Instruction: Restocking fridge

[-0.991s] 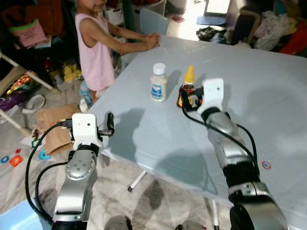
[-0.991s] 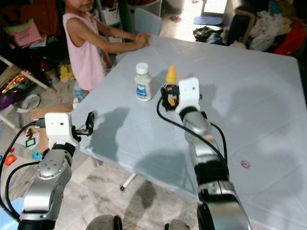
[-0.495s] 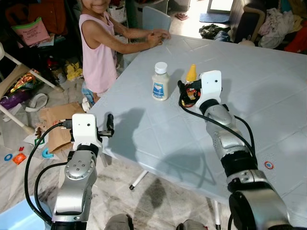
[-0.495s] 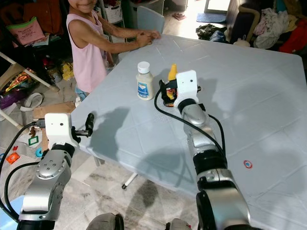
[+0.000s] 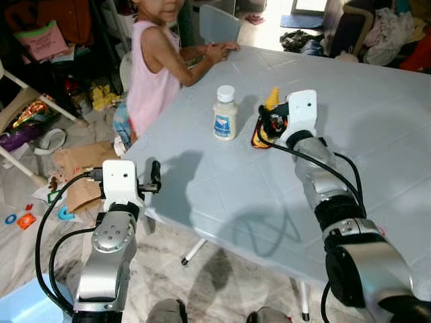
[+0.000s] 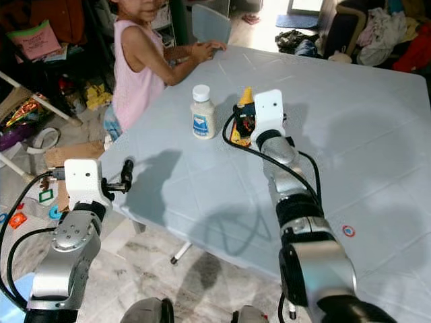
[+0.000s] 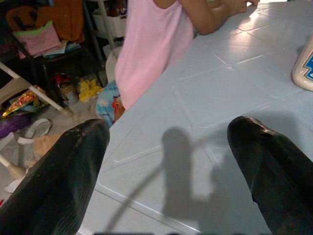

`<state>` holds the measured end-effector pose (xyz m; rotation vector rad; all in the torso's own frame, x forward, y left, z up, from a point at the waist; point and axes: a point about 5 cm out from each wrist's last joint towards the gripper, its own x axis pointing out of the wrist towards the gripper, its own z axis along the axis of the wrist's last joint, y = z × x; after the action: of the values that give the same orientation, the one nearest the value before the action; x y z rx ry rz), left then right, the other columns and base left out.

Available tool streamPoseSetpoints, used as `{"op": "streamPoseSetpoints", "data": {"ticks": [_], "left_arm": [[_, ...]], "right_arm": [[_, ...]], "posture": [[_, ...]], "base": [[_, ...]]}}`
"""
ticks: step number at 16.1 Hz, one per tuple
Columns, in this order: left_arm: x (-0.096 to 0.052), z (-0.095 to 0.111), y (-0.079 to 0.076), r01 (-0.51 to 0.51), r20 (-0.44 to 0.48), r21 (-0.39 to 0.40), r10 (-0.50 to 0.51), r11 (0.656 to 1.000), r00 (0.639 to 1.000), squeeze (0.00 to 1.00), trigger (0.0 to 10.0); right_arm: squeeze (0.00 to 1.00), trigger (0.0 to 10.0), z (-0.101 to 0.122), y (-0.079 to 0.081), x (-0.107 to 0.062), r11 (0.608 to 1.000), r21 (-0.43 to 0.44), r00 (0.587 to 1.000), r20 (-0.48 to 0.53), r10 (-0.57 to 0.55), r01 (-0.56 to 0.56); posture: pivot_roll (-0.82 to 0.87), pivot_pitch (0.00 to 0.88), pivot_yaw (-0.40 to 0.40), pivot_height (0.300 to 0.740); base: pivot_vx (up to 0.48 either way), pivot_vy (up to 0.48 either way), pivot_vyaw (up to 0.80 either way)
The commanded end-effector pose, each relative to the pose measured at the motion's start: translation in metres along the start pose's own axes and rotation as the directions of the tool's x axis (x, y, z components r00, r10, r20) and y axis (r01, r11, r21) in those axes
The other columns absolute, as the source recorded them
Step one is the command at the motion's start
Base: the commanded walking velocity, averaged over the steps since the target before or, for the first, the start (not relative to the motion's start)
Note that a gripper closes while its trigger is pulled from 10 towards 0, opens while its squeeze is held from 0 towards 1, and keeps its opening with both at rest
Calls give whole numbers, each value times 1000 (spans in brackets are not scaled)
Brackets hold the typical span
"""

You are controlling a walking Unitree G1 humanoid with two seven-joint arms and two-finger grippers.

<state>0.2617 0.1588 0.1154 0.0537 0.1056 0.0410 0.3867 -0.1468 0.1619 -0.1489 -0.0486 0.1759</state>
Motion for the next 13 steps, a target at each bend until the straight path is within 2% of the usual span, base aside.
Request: {"op": "streamPoseSetpoints", "data": {"ticks": [1,8,13], "left_arm": [[0,3,1,-3,6,11,3,1000,1000,0,10000],[0,3,1,-6,3,14,6,1000,1000,0,10000],[1,2,1,-5,0,16,5,1000,1000,0,10000]], "right_arm": [[0,0,6,-2,4,1000,-1,1000,18,0,0],[0,0,4,2,8,998,-27,998,24,57,-56],[0,78,-4,3,6,998,33,998,6,60,-60]], "posture": [[66,61,40,740],[77,56,35,740],[78,52,35,740]], "base": [[0,0,0],[0,0,0],[0,0,0]]}}
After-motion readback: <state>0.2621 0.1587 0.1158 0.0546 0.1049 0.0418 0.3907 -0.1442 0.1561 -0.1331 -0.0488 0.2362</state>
